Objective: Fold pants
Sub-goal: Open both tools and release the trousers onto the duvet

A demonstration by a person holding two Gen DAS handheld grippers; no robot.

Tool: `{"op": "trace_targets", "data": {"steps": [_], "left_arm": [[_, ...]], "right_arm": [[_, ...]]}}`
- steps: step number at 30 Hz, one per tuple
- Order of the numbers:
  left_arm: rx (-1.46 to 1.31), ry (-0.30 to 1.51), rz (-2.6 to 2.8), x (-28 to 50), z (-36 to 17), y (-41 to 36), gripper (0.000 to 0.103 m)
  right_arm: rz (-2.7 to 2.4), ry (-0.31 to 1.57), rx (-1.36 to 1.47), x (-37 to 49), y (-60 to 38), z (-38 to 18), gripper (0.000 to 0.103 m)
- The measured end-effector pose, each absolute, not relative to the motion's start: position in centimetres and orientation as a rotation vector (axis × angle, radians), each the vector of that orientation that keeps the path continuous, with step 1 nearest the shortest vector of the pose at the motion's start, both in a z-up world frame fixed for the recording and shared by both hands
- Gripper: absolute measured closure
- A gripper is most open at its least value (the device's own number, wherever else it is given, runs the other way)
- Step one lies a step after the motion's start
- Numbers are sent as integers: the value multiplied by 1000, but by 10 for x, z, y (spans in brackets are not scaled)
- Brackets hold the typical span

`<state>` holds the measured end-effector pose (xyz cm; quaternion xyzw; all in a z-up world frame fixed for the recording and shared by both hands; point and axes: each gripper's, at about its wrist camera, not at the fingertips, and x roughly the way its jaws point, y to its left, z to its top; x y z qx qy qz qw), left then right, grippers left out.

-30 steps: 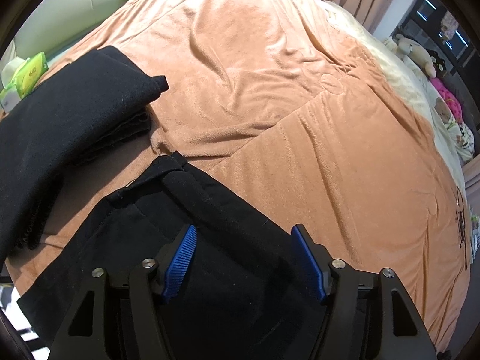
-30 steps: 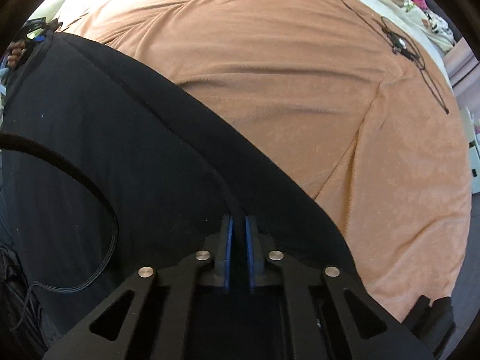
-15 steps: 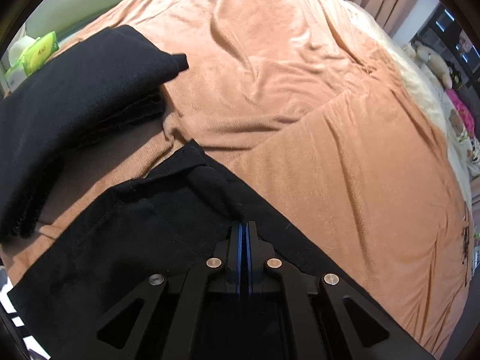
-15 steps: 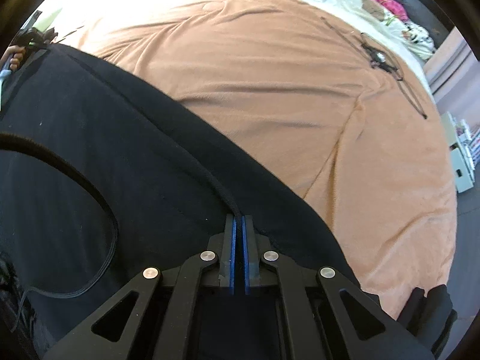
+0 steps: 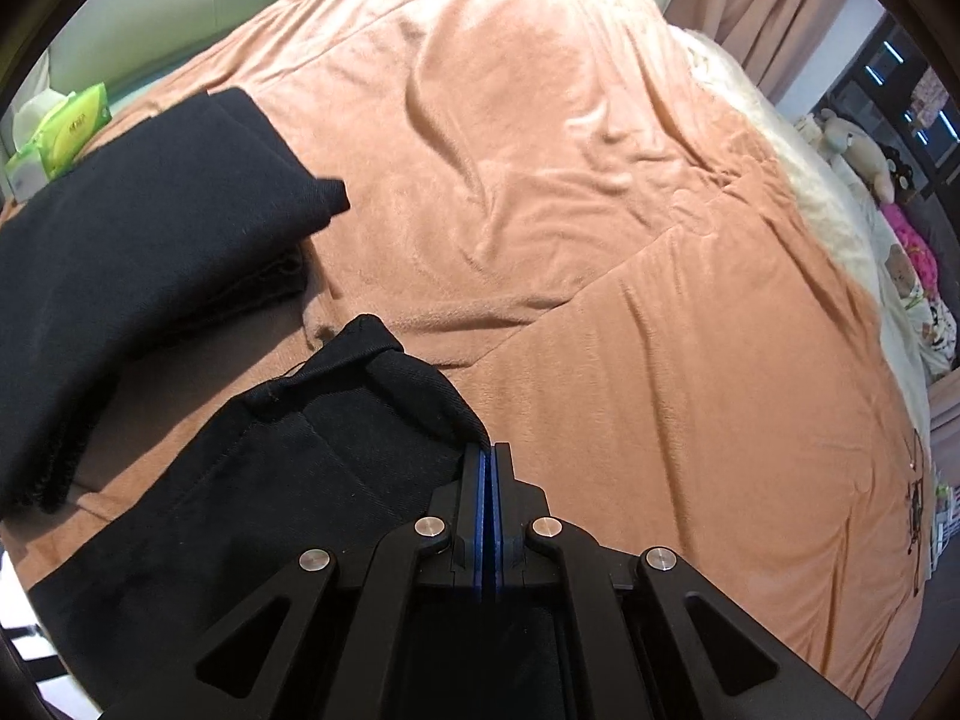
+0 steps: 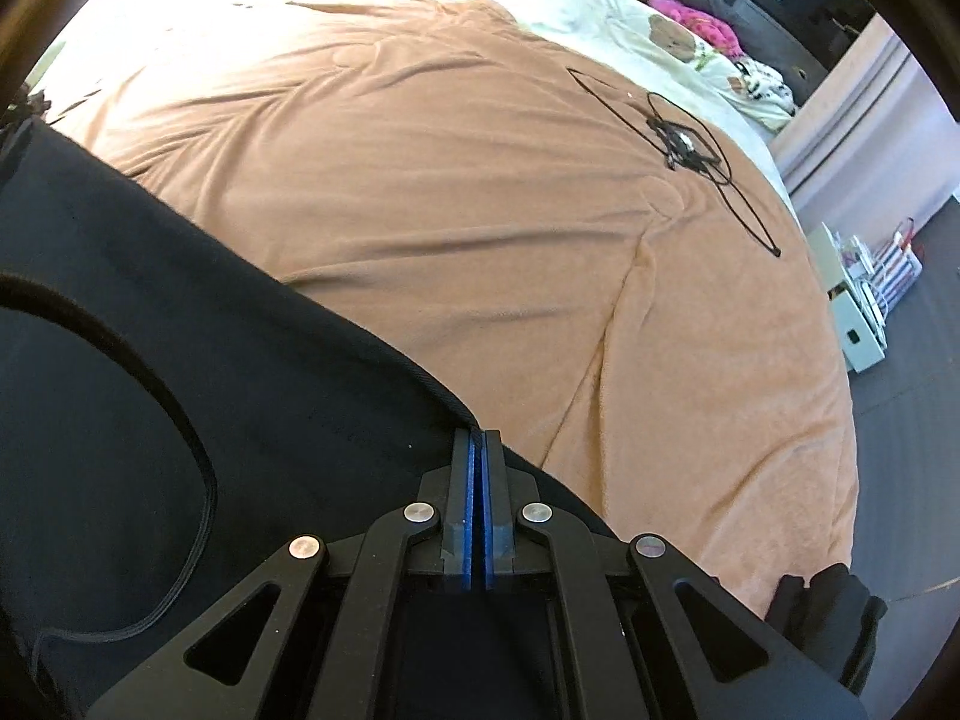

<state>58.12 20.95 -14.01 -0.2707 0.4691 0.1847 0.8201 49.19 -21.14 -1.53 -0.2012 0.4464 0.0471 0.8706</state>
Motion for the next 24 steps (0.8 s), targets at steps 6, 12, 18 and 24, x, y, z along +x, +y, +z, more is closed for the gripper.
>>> {"op": "trace_targets", "data": {"steps": [6, 12, 18, 24], "left_arm": [[-554, 1012, 396, 594, -159, 209, 102], [-525, 1070, 378, 605, -168, 210, 98], [-481, 1005, 329, 584, -131, 216, 34], [-462, 965, 287, 546, -95, 226, 34]], "right_arm": [[49, 973, -408, 523, -203, -41, 103], [29, 1016, -388, 544, -203, -61, 103], [-17, 1015, -321, 548, -208, -55, 94], [-15, 939, -227, 520, -209, -28, 62]]}}
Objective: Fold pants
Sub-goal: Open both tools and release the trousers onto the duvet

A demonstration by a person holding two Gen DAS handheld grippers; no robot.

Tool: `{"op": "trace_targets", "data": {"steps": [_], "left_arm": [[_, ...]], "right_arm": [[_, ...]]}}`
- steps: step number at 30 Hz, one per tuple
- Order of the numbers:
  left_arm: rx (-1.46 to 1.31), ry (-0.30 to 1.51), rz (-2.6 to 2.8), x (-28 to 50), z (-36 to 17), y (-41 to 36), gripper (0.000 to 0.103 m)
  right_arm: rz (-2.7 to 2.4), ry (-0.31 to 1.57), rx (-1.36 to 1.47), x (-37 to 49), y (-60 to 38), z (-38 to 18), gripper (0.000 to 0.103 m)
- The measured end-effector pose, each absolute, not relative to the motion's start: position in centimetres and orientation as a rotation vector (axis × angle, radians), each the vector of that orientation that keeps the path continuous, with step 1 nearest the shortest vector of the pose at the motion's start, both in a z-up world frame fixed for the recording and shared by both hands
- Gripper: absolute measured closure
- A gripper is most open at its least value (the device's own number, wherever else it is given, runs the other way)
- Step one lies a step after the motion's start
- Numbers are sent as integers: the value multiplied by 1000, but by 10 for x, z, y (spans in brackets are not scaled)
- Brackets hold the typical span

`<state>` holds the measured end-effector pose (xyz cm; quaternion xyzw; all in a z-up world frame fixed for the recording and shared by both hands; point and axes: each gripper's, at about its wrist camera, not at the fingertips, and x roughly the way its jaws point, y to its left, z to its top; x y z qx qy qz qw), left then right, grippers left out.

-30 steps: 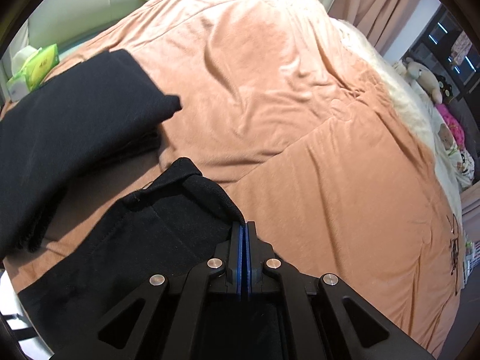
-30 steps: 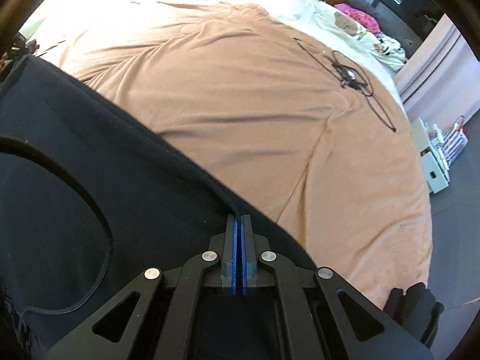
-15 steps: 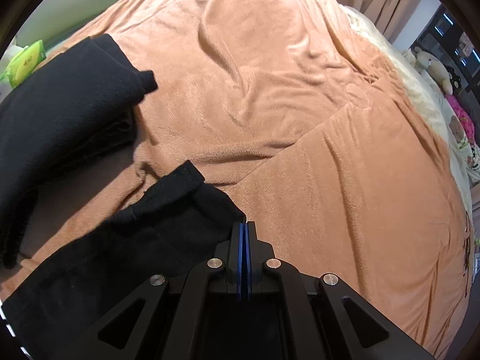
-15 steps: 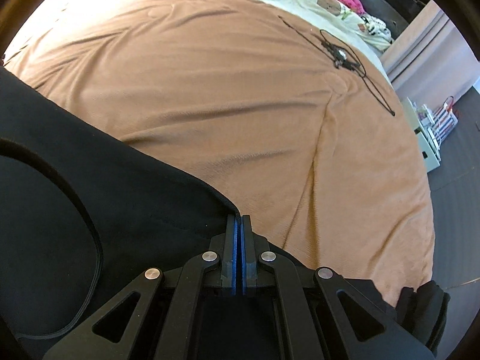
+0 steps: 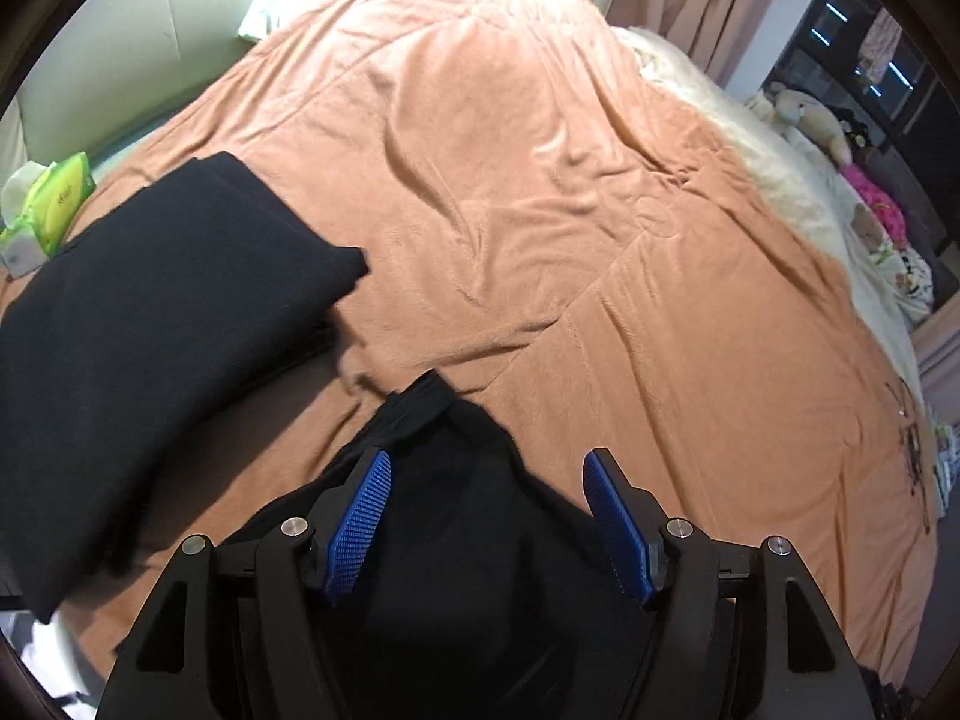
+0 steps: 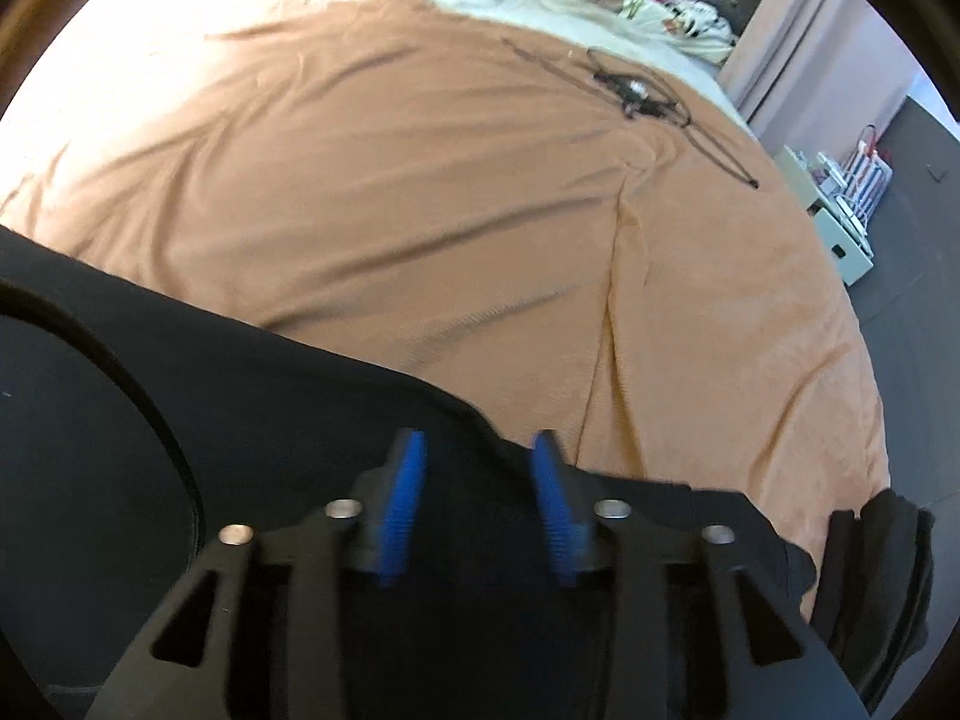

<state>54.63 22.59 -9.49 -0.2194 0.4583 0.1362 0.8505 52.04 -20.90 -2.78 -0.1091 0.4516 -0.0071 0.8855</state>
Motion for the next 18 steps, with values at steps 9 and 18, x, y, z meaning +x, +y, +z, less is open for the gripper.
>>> {"op": "trace_targets", "data": {"steps": [9, 18], "left_arm": [[-433, 948, 291, 476, -72, 249, 34], [-492, 954, 301, 405, -88, 279, 34]], "right_arm": [[33, 906, -123, 472, -209, -20, 62], [0, 891, 68, 389, -241, -14, 62]]}}
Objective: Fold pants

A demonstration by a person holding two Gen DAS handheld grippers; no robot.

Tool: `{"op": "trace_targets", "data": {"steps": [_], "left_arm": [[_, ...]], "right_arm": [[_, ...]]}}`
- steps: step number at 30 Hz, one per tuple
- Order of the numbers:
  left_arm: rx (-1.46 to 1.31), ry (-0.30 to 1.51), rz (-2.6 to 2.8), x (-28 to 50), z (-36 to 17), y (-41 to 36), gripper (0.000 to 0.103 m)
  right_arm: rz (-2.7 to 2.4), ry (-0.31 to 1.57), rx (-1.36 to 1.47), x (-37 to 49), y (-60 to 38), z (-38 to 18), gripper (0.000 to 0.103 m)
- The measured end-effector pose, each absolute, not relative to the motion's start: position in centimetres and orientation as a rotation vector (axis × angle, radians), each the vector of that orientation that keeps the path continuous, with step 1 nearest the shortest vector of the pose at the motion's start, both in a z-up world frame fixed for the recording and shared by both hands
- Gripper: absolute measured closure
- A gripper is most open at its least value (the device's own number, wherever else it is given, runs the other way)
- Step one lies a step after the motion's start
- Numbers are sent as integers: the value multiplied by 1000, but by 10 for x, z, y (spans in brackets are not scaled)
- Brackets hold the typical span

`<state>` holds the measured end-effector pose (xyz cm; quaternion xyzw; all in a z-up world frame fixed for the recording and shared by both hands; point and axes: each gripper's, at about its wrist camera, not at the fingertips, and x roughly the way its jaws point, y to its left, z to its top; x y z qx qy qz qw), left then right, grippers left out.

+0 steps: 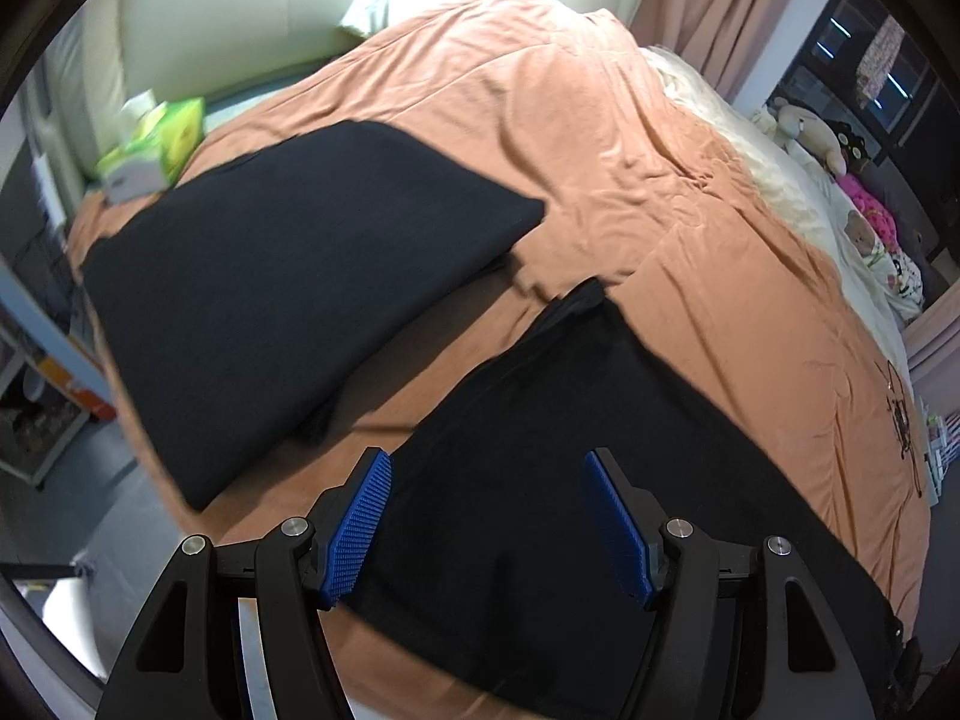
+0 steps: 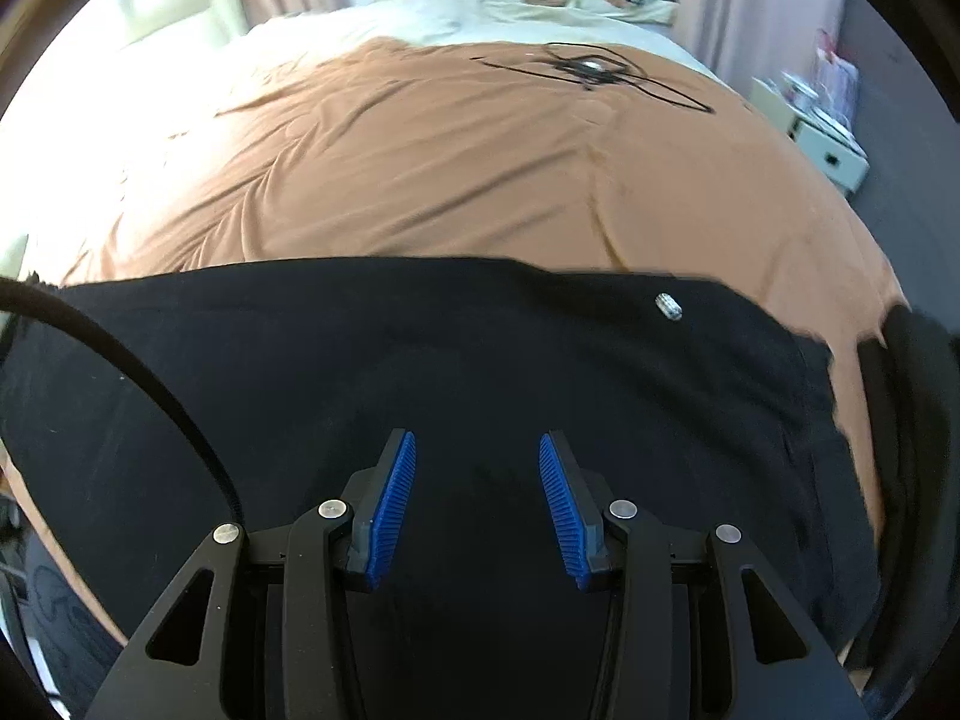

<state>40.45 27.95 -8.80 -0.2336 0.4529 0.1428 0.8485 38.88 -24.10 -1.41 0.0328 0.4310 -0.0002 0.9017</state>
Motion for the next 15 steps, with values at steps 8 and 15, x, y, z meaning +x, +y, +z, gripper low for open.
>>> {"op": "trace_targets", "data": {"steps": [8, 15], "left_arm": [[-568, 949, 281, 373, -109, 291, 34], [-599, 963, 278, 375, -135, 283, 36]], "right_arm": [[-58, 835, 195, 323, -279, -13, 39], [-100, 755, 352, 251, -313, -19, 31]]}}
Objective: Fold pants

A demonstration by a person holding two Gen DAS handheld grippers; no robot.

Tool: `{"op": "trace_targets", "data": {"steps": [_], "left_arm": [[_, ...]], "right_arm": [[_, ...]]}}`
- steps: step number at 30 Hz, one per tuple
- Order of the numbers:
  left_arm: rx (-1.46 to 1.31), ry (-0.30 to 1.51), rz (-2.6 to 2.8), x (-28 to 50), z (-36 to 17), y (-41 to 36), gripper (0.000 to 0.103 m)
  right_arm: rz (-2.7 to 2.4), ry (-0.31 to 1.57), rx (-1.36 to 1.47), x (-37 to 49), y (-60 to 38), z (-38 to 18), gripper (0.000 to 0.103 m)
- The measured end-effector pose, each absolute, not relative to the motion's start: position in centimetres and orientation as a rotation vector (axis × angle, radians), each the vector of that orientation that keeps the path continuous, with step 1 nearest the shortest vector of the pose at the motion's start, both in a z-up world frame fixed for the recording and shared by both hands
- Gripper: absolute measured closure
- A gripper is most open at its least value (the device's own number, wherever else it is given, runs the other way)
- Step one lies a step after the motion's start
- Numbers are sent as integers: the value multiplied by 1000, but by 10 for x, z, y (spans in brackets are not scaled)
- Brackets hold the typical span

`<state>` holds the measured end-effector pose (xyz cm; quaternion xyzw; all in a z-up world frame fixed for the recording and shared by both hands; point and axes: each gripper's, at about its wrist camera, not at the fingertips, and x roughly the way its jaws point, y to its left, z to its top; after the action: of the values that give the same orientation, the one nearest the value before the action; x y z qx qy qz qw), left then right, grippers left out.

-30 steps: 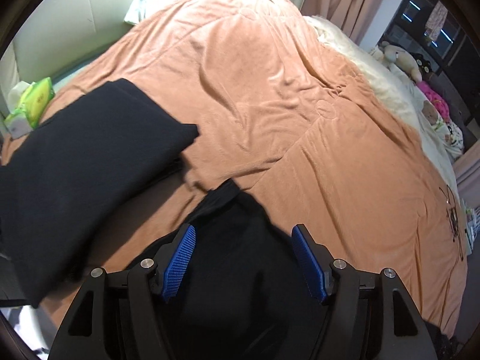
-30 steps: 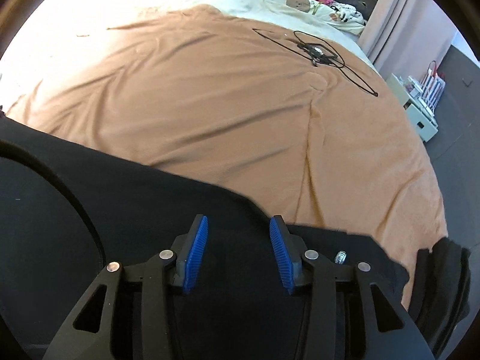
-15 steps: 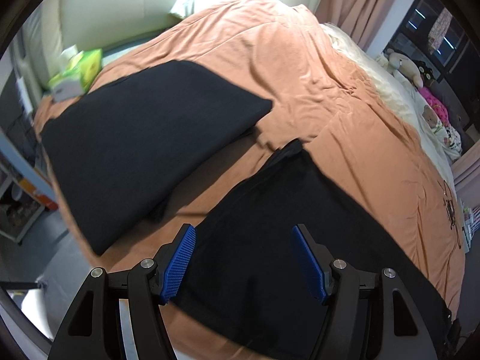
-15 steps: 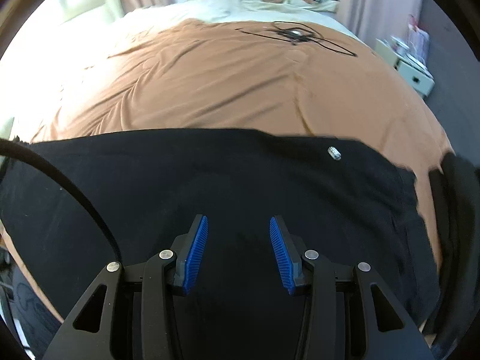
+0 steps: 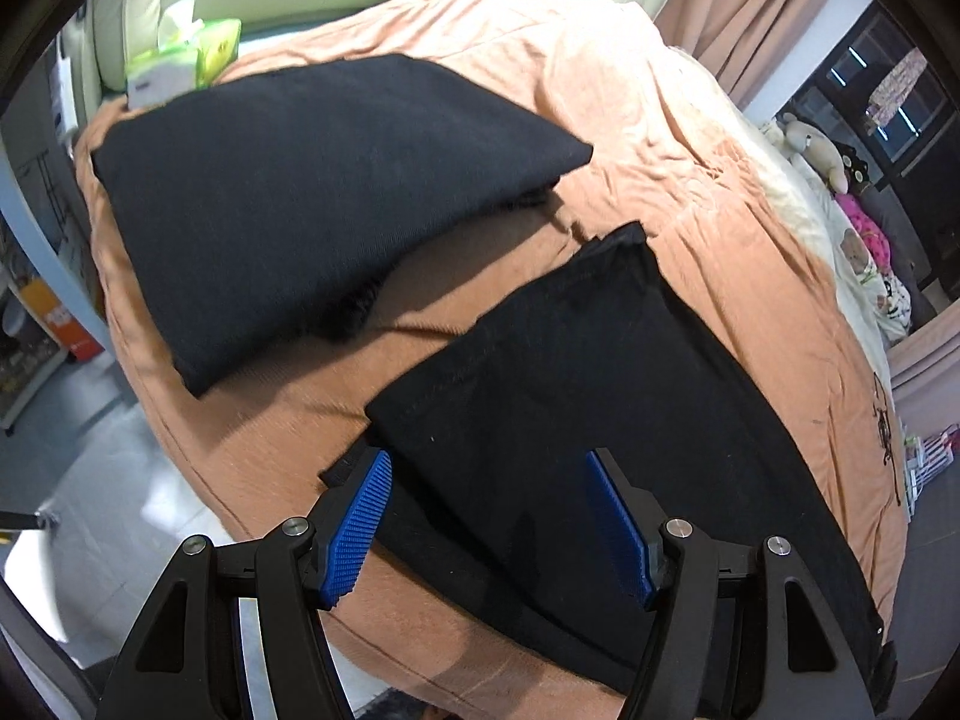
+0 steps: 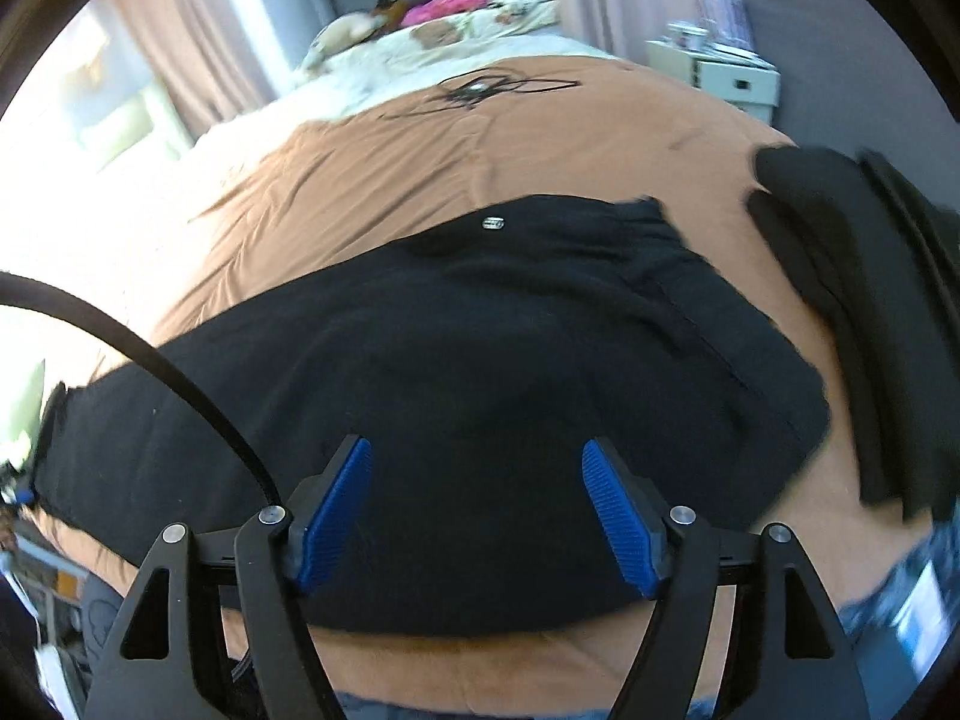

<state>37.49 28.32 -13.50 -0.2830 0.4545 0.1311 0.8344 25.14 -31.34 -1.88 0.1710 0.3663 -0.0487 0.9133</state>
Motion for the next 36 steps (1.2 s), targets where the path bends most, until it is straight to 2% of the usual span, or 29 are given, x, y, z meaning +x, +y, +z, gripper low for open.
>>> {"op": "trace_targets", "data": {"steps": [2, 3, 4, 6, 9, 22, 24, 26, 28, 36], "left_arm": [[-603, 976, 285, 379, -145, 282, 43], [-607, 982, 291, 380, -149, 283, 54], [-614, 988, 299, 381, -154, 284, 74], [-645, 1007, 316, 382, -165, 287, 99], [-658, 972, 320, 375, -164, 287, 101], [-686, 964, 318, 352, -163, 288, 99], [-715, 967, 310, 349, -164, 290, 92], [-734, 953, 298, 344, -162, 290, 76], [-739, 939, 306, 340, -161, 290, 50], [-809, 905, 304, 339, -175, 297, 49]], "right_arm": [[-121, 744, 397, 232, -322, -24, 31], [-126, 743, 420, 226, -325, -27, 31], [-132, 738, 465, 215, -333, -33, 31], [-138, 737, 502, 203, -341, -38, 31], [-164, 754, 534, 185, -352, -47, 31], [-136, 735, 724, 181, -383, -68, 31], [-125, 732, 744, 183, -385, -71, 31], [-117, 729, 756, 187, -387, -75, 31], [-107, 720, 764, 188, -390, -76, 31], [-76, 706, 830, 197, -391, -91, 31]]}}
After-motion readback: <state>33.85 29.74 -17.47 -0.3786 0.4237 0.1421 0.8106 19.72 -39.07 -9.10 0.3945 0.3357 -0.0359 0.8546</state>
